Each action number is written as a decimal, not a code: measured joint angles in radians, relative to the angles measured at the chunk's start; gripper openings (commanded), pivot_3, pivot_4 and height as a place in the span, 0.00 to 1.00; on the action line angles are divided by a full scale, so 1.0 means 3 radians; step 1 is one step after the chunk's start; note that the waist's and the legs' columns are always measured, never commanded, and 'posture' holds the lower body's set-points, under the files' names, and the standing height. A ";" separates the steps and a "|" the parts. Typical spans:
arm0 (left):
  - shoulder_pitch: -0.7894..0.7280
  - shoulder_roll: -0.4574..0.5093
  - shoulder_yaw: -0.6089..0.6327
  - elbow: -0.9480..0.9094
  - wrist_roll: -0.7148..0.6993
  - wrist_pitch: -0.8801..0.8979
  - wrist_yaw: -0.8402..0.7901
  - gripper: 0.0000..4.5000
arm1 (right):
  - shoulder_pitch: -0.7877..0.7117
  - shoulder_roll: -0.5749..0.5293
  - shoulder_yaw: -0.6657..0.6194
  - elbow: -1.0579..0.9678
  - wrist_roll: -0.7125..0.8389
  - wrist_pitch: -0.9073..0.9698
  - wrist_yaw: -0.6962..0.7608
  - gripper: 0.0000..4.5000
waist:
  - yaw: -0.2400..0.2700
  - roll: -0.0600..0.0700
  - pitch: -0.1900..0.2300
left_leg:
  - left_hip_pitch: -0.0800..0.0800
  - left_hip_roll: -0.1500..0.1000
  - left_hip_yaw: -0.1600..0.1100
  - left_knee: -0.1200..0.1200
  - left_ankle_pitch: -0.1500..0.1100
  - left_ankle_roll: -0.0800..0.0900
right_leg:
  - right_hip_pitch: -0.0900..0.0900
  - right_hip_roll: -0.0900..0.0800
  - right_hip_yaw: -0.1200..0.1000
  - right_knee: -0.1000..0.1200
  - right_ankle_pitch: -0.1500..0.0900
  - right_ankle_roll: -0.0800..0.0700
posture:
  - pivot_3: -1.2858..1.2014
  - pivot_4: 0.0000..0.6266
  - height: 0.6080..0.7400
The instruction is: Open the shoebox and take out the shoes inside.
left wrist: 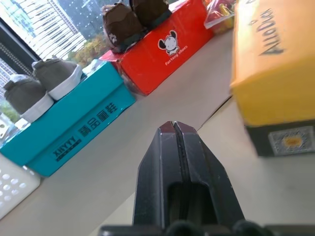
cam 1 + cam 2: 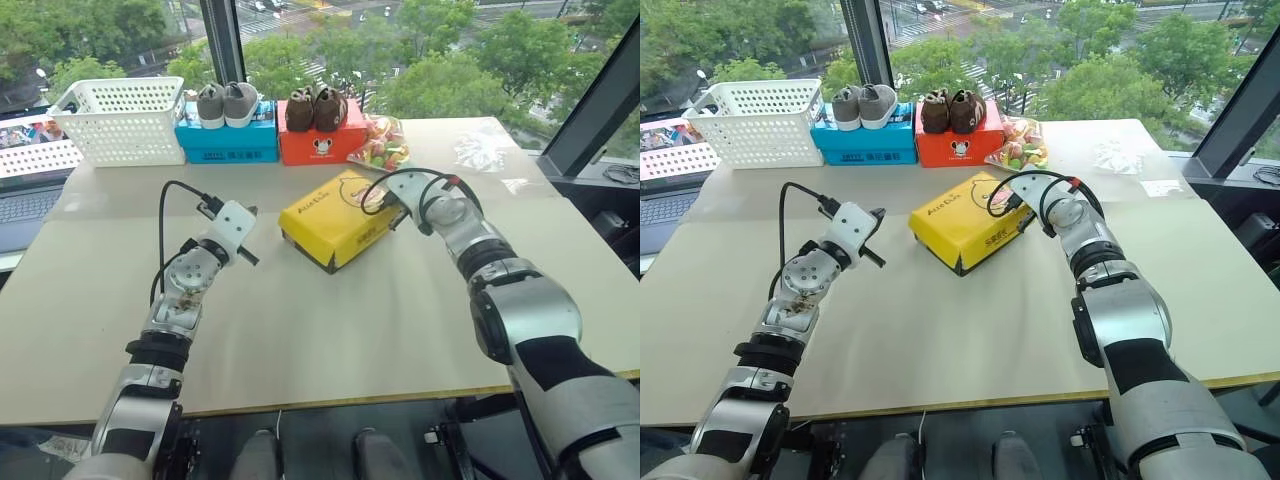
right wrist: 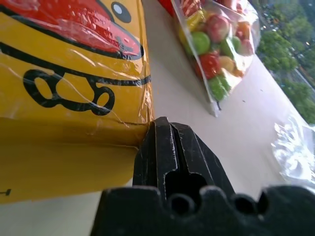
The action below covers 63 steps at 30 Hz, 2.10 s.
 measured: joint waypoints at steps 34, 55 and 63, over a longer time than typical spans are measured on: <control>0.1046 0.0947 0.0631 -0.0476 0.0061 0.0328 0.0171 0.00 | 0.0287 0.0069 0.0192 -0.0190 0.0077 -0.0271 0.0247 0.01 | -0.0011 0.0002 0.0002 | 0.0013 0.0005 0.0011 -0.0009 -0.0002 -0.0003 | -0.0003 0.0000 0.0006 0.0004 -0.0002 -0.0007 | 0.52 0.24 1.00; 0.0940 0.0118 0.0136 -0.1046 -0.0241 0.0457 -0.0285 0.00 | 0.0890 0.0391 -0.0354 -0.0516 0.0932 -0.0184 0.2060 0.01 | 0.0062 0.0000 0.0001 | 0.0017 0.0005 0.0007 0.0004 -0.0004 -0.0006 | 0.0018 0.0001 0.0000 -0.0002 0.0001 -0.0001 | 0.52 0.24 1.00; 0.1655 0.0491 0.0198 -0.2319 -0.0871 0.1330 -0.0907 0.00 | 0.2033 0.0025 -0.0140 -0.2778 0.1204 0.1046 0.2888 0.01 | 0.0087 0.0003 -0.0005 | 0.0022 0.0006 0.0006 0.0006 -0.0006 -0.0009 | 0.0023 0.0001 0.0000 -0.0003 -0.0004 -0.0001 | 0.52 0.24 1.00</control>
